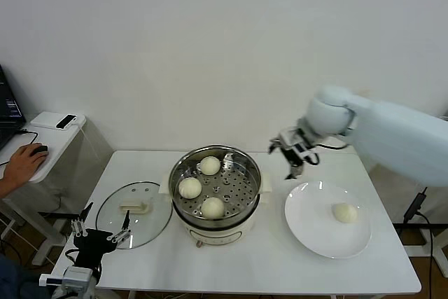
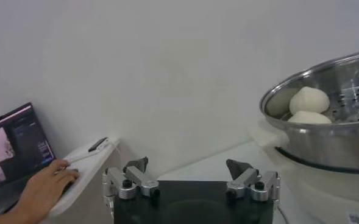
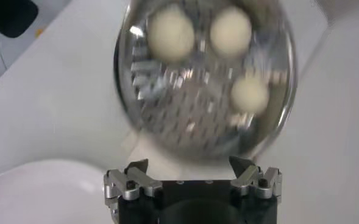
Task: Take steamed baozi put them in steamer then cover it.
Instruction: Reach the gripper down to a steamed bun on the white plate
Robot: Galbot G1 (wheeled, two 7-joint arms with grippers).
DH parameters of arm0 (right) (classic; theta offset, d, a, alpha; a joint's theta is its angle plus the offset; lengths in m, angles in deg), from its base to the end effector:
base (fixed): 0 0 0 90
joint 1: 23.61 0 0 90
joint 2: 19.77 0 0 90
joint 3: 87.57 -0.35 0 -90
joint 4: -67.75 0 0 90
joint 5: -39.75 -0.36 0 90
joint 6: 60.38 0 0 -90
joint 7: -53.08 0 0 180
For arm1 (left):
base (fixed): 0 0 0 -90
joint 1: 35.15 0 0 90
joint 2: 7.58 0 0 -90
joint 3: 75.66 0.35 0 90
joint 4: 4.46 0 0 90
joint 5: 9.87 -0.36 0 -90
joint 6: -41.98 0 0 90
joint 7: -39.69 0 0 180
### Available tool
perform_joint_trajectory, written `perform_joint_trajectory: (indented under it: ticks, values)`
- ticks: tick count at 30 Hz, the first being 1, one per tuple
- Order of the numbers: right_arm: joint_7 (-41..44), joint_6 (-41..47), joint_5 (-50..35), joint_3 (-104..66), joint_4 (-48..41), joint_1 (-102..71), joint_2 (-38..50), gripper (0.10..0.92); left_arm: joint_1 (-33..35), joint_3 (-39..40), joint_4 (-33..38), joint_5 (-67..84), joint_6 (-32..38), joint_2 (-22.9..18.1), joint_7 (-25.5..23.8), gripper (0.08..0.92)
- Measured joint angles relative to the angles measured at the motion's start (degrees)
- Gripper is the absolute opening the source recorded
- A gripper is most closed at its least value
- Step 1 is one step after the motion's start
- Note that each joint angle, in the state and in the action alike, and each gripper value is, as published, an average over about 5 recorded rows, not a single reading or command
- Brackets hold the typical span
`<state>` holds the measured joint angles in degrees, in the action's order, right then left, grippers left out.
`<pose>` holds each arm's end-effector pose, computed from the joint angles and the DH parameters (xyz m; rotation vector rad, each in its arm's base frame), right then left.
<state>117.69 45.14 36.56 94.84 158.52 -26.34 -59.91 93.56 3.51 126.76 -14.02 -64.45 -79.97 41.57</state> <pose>0.4962 -0.0320 -0.0388 1.4586 -1.3273 1.7095 0.1499 0.0826 -0.2382 0.0634 -2.8720 -0.6365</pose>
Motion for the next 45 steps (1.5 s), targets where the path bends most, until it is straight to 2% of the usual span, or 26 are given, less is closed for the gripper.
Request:
perform_joint_trajectory:
  ticks: [9,17,29,45]
  values:
    - [-0.2,0.6,3.9,-7.4,-1.8,-10.9,10.5,0.823,-0.3,0.7,-0.4,-0.1,0.0,0.2,0.0,0.823]
    - [-1.2,0.7,8.3,-17.9,-3.8,-24.6,14.4,0.823,0.1,0.8,-0.3,-0.2,0.0,0.1,0.1,0.823]
    - [-2.3,-0.4,15.2,-28.2,-11.9,-37.3,12.0,0.823,0.9,0.0,-0.5,-0.4,0.0,-0.2,0.1,0.823]
    - [-3.0,-0.7,20.0,-31.6,-19.6,-41.7,5.4,0.809,0.9,-0.4,-0.8,-0.5,-0.1,-0.7,0.1,0.823]
